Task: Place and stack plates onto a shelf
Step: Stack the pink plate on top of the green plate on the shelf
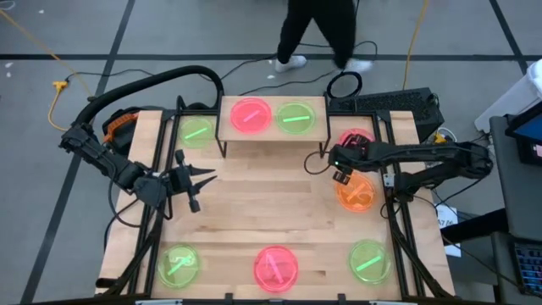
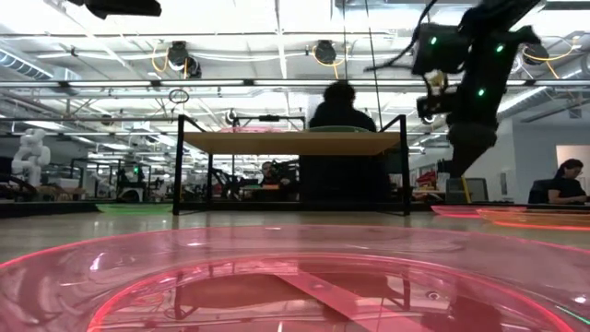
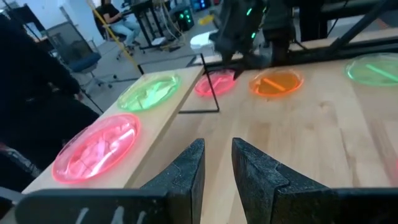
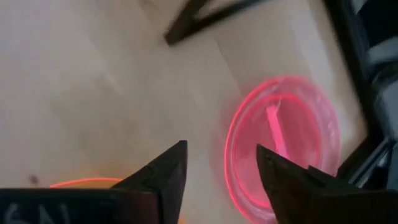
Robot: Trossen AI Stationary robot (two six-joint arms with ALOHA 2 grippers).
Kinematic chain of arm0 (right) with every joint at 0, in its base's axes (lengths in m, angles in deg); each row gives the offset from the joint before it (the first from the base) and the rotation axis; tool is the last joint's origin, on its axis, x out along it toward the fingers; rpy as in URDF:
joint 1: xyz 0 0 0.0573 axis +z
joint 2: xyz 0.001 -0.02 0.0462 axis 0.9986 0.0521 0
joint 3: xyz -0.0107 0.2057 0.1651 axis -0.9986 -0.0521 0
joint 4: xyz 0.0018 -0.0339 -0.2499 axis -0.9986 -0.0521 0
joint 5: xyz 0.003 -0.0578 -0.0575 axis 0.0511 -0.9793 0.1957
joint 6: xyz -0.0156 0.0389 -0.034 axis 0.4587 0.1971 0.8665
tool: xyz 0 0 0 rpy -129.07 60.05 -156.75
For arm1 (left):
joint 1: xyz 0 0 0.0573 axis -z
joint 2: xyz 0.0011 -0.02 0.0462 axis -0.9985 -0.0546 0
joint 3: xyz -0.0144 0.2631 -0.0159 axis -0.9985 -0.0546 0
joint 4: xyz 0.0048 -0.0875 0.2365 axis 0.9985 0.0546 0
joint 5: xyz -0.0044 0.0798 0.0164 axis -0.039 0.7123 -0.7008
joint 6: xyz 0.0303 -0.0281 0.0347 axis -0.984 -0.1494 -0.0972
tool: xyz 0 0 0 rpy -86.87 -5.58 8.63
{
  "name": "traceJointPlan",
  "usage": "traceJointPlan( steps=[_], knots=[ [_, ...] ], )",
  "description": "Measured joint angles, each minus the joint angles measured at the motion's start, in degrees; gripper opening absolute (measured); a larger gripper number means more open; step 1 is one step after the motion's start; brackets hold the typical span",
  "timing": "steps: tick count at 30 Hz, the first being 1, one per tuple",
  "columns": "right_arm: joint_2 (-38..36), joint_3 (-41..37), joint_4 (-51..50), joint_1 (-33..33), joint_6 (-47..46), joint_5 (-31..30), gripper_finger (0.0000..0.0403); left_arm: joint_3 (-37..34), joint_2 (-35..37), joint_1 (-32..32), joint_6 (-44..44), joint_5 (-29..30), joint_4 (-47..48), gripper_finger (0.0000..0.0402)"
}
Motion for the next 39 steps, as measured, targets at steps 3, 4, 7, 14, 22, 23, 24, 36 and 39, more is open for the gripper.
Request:
traceJointPlan(
  steps=[3,4,7,14,22,23,24,36,39],
  knots=[
    [2.7,0.0,-0.3,-3.3,-1.1,2.5,0.0192,0.0,0.0,0.0,-2.0,0.0,-1.9,0.0088],
    [3.4,0.0,-0.4,-4.4,-1.2,3.7,0.0193,0.0,0.0,0.0,-2.6,0.0,-2.3,0.0088],
    [5.5,-0.2,-0.2,-7.0,-1.1,4.5,0.0193,0.0,0.0,0.0,-3.8,0.0,-3.0,0.0088],
    [10.1,-0.7,0.6,-11.2,0.4,4.5,0.0189,0.0,0.0,0.0,-3.8,-0.1,-3.1,0.0088],
    [15.1,-1.0,3.6,-13.3,2.2,4.4,0.0189,0.0,-0.1,0.0,-5.1,-0.1,-5.0,0.0088],
    [15.3,-1.3,4.5,-13.4,2.5,4.3,0.0187,0.0,0.0,0.0,-5.2,-0.2,-5.3,0.0088],
    [15.5,-1.7,5.1,-13.6,2.6,4.4,0.0183,0.0,0.0,0.0,-5.2,-0.2,-5.4,0.0088],
    [14.3,-3.7,6.5,-14.0,2.8,5.0,0.0061,0.0,-0.1,0.0,-5.3,-0.2,-5.4,0.0088],
    [13.3,-3.8,6.1,-14.0,2.9,4.6,0.0020,0.0,-0.1,0.0,-5.2,-0.2,-5.4,0.0088]
  ],
)
